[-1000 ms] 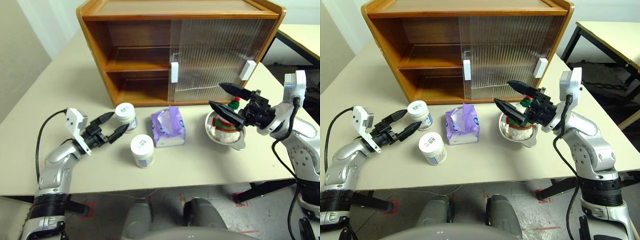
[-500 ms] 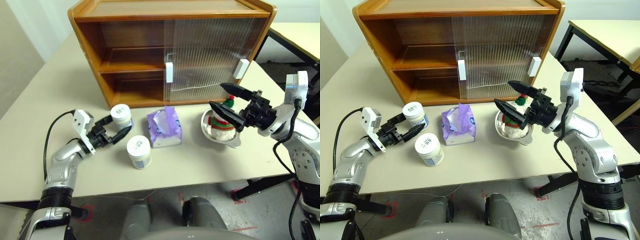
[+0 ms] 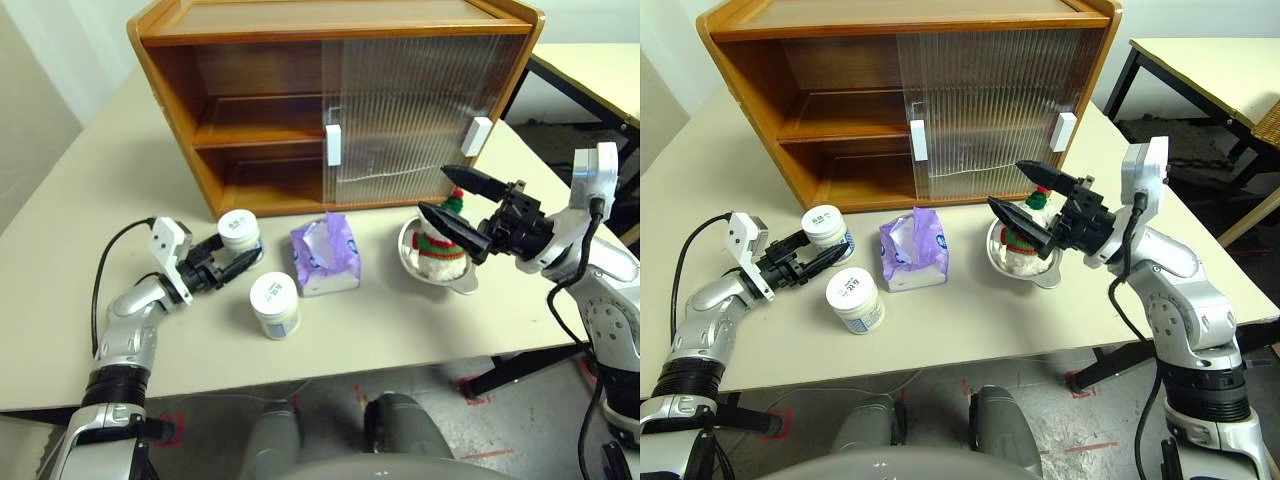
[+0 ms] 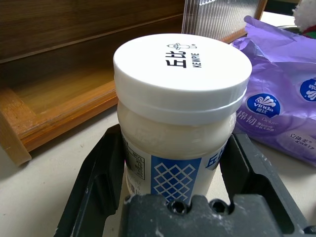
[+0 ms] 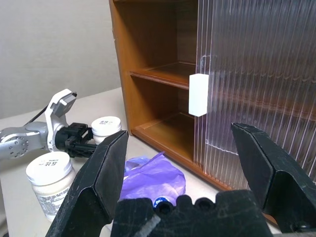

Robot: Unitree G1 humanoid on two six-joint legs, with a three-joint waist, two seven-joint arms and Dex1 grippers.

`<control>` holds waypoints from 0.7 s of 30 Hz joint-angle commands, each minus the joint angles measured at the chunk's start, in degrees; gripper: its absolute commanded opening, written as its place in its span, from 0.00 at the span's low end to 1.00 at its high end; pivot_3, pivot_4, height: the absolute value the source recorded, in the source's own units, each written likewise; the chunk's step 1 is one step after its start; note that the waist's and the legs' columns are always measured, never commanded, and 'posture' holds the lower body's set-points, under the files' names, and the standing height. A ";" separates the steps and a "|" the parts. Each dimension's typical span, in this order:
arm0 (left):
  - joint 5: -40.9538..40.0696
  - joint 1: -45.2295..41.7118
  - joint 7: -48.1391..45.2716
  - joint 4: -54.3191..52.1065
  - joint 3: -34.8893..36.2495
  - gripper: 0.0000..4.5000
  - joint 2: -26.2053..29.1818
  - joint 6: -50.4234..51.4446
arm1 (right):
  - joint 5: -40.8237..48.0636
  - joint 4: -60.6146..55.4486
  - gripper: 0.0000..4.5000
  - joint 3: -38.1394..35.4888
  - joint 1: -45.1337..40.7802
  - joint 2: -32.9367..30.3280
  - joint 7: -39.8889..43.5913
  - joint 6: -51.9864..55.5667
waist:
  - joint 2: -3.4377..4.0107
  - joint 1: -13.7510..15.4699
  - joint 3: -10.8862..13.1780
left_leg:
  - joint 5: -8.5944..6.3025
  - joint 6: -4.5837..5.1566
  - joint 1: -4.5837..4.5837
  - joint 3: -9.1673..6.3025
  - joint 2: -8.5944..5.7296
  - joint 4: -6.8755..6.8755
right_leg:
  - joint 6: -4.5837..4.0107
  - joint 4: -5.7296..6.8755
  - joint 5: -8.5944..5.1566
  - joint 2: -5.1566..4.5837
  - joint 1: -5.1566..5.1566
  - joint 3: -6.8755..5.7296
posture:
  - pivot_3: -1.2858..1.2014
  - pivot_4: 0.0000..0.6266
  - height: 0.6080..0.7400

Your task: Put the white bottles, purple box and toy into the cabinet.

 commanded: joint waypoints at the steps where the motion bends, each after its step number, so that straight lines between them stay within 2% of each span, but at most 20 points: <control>1: 0.77 -0.55 -0.39 1.37 -0.52 0.68 -0.13 -0.32 | 0.35 -0.72 1.00 -1.00 0.39 -0.14 -0.10 -0.30 | 0.00 -0.01 0.00 | 0.00 0.00 0.00 0.00 0.00 0.00 | 0.00 0.00 0.00 0.00 0.00 0.00 | 0.49 0.00 1.00; 11: -0.91 -6.52 4.15 -3.47 -0.17 0.68 -4.46 2.83 | 0.05 -0.77 1.00 -0.67 0.61 0.21 -0.27 -0.62 | -0.09 0.02 -0.02 | 0.01 0.01 -0.06 0.01 -0.02 0.05 | 0.09 -0.02 0.06 0.00 -0.01 0.02 | 0.49 0.00 1.00; 21: 1.36 -15.50 7.81 4.96 -0.53 0.68 -6.04 3.25 | -0.16 -1.46 1.00 -0.71 1.26 0.60 -0.79 -1.14 | -0.09 -0.42 -0.03 | 0.12 0.20 -0.02 0.05 -0.01 0.03 | 0.10 -0.01 0.08 0.10 -0.01 0.09 | 0.49 0.00 1.00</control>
